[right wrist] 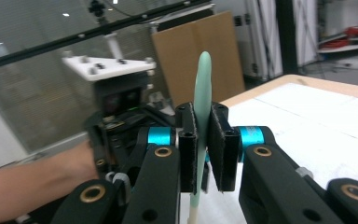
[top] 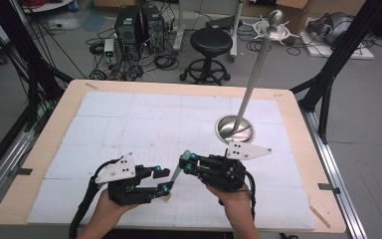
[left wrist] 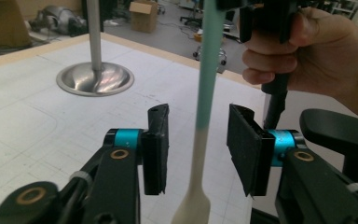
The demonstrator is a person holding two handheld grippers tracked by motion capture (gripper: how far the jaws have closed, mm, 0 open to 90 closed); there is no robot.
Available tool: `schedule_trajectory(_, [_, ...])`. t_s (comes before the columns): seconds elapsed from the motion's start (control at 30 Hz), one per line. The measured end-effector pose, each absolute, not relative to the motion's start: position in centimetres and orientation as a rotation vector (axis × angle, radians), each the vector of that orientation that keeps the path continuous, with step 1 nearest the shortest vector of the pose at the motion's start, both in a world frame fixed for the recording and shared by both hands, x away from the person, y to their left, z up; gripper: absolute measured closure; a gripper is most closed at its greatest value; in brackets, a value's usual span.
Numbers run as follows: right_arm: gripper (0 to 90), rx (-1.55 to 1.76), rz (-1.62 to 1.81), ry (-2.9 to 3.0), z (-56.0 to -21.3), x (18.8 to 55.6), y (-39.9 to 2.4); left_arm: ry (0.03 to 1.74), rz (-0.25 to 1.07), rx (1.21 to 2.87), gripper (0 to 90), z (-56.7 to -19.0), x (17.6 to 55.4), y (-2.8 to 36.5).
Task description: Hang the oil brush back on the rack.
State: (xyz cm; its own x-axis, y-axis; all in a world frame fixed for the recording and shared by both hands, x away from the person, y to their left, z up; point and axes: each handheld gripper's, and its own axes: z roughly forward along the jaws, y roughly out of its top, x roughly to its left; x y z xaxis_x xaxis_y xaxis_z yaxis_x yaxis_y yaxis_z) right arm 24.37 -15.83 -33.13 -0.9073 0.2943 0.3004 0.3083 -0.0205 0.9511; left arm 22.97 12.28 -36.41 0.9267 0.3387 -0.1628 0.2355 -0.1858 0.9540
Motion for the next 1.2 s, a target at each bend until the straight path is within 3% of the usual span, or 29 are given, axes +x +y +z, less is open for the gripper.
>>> schedule_trajectory(0.27, [83.3,-0.538,-2.113,-2.149,-33.1,24.5,-15.9,0.336,-0.002,1.793,71.6,-37.0,23.2,11.8])
schedule_trajectory(0.53, [82.6,-0.506,-2.109,-2.148,-33.2,24.5,-16.0,0.314,-0.011,1.802,83.4,-37.2,23.1,11.6])
schedule_trajectory(0.57, [80.0,-0.523,-2.109,-2.140,-33.3,24.5,-16.0,0.321,-0.004,1.803,83.7,-37.2,23.1,11.6])
schedule_trajectory(0.63, [63.0,-0.564,-2.124,-2.130,-33.5,24.5,-16.0,0.339,0.003,1.785,83.8,-37.3,23.2,11.6])
schedule_trajectory(0.7, [60.7,-0.577,-2.135,-2.129,-33.7,24.4,-15.9,0.354,0.003,1.761,83.9,-37.3,23.2,11.6])
schedule_trajectory(0.77, [62.2,-0.591,-2.148,-2.116,-34.0,24.3,-15.9,0.361,0.002,1.747,83.9,-37.3,23.2,11.6])
schedule_trajectory(1.0, [80.1,-0.590,-2.202,-2.115,-34.0,24.1,-15.9,0.368,-0.002,1.720,83.9,-37.4,23.3,11.3])
schedule_trajectory(1.1, [82.5,-0.590,-2.200,-2.097,-34.0,24.2,-16.0,0.375,0.003,1.713,83.4,-37.4,23.3,11.2])
schedule_trajectory(1.13, [82.8,-0.584,-2.211,-2.107,-33.9,24.2,-16.0,0.374,0.004,1.708,82.3,-37.4,23.4,11.3])
schedule_trajectory(1.2, [83.0,-0.600,-2.212,-2.129,-33.8,24.1,-16.1,0.383,0.005,1.706,69.8,-37.4,23.5,11.5])
